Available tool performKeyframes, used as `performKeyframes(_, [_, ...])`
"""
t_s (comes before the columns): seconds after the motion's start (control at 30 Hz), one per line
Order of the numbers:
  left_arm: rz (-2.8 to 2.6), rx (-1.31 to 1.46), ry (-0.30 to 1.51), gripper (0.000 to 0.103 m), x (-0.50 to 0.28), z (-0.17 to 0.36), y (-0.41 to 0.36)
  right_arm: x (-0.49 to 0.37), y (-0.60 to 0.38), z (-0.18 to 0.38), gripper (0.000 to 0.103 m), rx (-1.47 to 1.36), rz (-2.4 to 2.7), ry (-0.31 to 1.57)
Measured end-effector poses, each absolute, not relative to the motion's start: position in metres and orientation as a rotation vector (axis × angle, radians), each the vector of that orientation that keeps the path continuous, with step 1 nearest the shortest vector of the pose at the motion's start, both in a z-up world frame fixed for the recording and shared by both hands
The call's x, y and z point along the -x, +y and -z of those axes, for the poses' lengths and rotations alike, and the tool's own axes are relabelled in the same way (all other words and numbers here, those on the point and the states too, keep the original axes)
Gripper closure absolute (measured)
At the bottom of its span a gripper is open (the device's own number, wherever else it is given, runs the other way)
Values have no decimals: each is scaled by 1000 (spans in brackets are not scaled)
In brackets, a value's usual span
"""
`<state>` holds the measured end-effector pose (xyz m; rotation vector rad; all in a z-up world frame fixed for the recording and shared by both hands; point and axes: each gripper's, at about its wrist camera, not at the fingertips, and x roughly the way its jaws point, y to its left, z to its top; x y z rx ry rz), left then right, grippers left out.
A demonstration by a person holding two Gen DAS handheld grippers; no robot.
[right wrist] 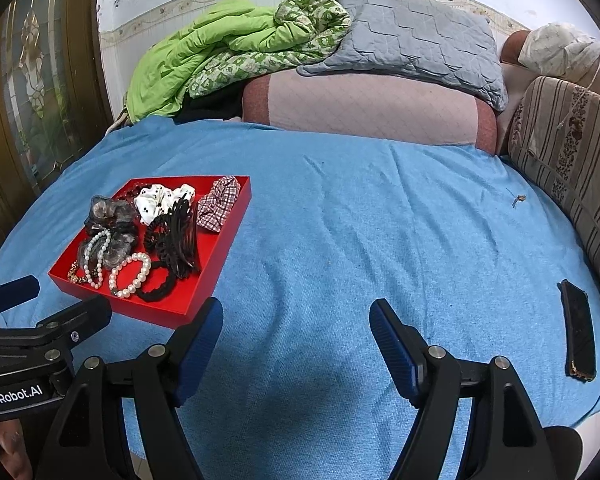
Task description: Organize jewelry
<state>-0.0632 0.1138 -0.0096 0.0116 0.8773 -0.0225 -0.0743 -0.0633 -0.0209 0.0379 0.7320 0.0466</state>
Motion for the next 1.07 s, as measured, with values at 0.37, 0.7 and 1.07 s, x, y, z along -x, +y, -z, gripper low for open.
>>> performKeyframes(0.37, [3,-21,880,0,62,14,116,74,-60,23,23,-18,-33,727])
performKeyframes(0.7, [-63,-43,859,0,58,13,129,74,-55,23,22,35,-7,716])
performKeyframes(1.07, [-148,-83,795,0,43,-2,142,63,-54,30,20,18,-59,742])
